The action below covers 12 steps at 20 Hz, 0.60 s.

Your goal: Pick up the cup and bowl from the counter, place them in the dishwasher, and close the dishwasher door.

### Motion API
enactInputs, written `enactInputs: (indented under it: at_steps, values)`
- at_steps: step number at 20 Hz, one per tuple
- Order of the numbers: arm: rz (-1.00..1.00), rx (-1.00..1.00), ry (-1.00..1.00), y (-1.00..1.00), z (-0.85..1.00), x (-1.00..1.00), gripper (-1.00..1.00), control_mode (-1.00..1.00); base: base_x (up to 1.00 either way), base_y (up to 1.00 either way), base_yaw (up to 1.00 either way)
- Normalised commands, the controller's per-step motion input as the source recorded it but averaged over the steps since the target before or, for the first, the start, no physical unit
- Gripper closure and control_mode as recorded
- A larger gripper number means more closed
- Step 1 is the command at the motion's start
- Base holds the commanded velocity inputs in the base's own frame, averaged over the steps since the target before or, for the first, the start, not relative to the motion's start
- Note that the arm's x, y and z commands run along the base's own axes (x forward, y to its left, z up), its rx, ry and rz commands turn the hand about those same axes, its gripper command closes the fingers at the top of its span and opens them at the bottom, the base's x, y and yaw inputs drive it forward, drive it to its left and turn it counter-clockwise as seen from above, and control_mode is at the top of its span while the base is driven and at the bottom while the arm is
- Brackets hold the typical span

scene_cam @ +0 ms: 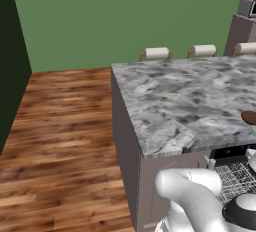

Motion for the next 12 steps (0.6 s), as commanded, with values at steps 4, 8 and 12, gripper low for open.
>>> enactInputs:
  at_steps: [4, 8, 12]
  values:
    - [0.0, 0.04, 0.0, 0.0, -0.11, -0.27, 1.0, -1.0, 0.0, 0.0, 0.0]
    - [0.0, 0.0, 0.0, -0.07, -0.21, -0.18, 1.0, -1.0, 0.0, 0.0, 0.0]
    - [0.0, 0.0, 0.0, -0.06, -0.17, -0.02, 1.0, -1.0, 0.0, 0.0, 0.0]
